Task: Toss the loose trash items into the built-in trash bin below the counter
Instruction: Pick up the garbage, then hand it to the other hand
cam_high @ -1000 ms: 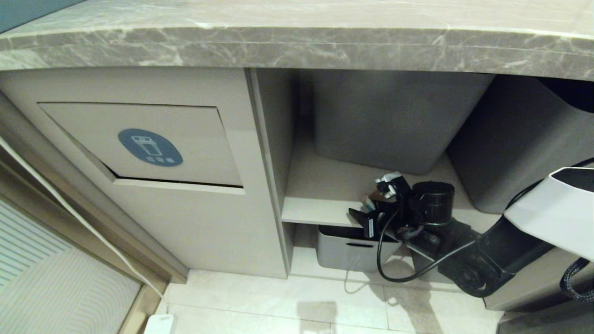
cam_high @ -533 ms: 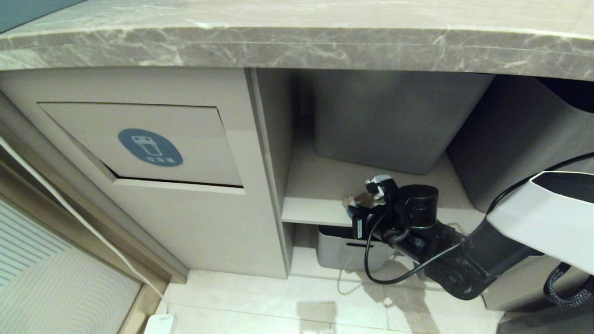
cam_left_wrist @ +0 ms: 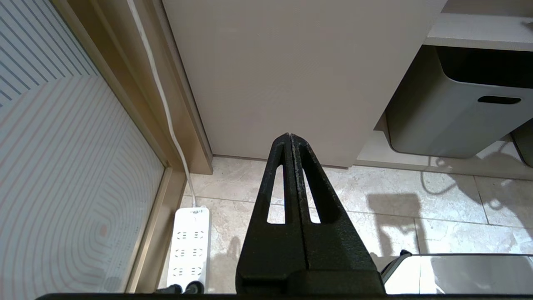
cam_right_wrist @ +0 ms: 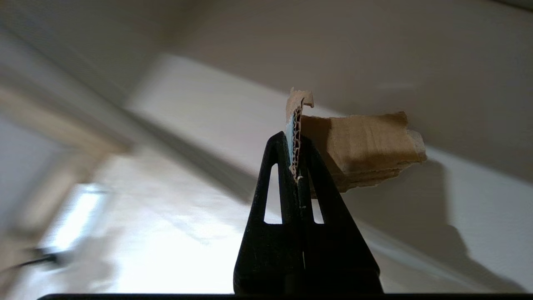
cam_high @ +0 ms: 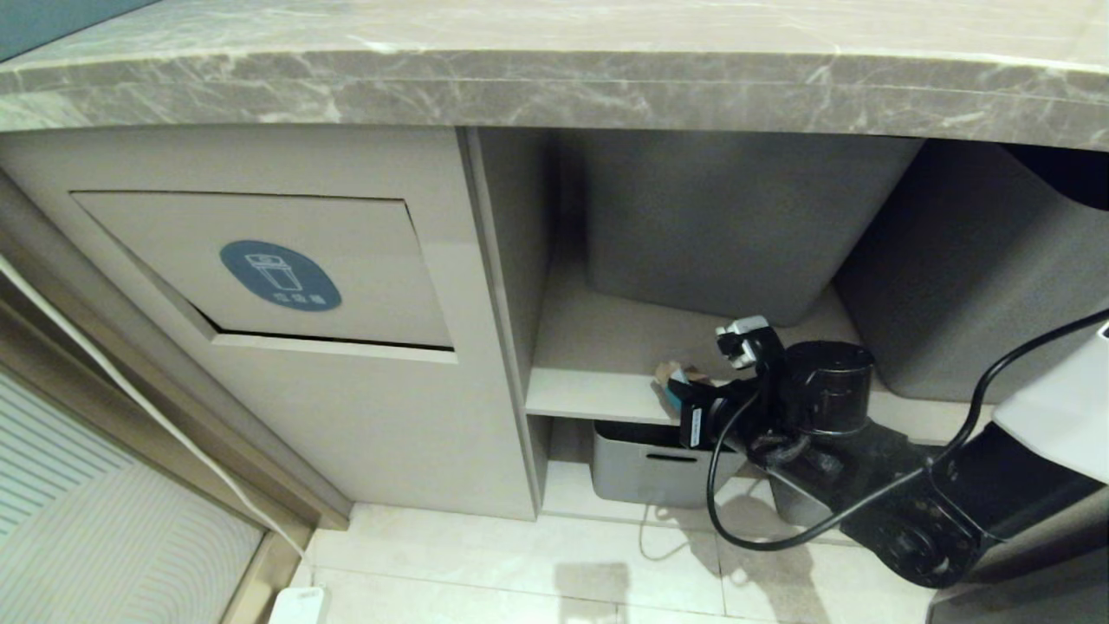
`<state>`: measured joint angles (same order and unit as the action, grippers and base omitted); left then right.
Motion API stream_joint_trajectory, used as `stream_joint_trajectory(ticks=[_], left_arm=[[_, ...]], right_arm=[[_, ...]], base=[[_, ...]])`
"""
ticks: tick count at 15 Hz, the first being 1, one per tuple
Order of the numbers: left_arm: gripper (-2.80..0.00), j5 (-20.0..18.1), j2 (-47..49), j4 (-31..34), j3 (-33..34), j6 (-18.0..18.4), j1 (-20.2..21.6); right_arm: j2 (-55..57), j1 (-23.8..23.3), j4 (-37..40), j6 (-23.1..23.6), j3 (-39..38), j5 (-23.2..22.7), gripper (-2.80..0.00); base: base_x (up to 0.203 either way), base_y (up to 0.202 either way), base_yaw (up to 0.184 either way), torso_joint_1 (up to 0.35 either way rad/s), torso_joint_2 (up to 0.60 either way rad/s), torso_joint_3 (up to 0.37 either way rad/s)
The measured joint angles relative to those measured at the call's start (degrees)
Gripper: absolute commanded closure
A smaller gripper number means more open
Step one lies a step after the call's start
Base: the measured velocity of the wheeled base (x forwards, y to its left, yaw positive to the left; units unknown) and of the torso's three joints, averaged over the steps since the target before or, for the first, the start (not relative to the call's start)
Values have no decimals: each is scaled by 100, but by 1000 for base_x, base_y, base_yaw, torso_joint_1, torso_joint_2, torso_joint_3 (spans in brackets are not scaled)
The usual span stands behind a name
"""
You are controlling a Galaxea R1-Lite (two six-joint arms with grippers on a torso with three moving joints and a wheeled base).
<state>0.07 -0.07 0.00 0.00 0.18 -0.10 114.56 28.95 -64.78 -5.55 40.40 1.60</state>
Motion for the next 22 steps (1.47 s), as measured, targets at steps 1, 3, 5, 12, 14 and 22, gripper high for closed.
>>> stream_joint_trajectory(ticks=[1, 3, 5, 12, 14, 22], left_arm=[[0, 0, 0, 0, 0, 0, 0], [0, -2, 0, 0, 0, 0, -1], [0, 2, 0, 0, 0, 0, 2], [0, 0, 0, 0, 0, 0, 2], [0, 0, 0, 0, 0, 0, -1], [0, 0, 0, 2, -4, 12, -4]], right_arm=[[-128, 155, -231, -156, -179, -209, 0], [-286, 482, -855, -462, -466, -639, 0], [-329, 982, -1559, -724, -757, -896, 0], [-520, 2111, -2243, -1846, -1175, -975, 0], [-591, 2167, -2240, -1912, -1352, -1074, 0], [-858, 2184, -2239, -1944, -1479, -737, 0]], base=[[0, 0, 0, 0, 0, 0], [0, 0, 0, 0, 0, 0], [0, 0, 0, 0, 0, 0], [0, 0, 0, 0, 0, 0], [0, 0, 0, 0, 0, 0], [0, 0, 0, 0, 0, 0]])
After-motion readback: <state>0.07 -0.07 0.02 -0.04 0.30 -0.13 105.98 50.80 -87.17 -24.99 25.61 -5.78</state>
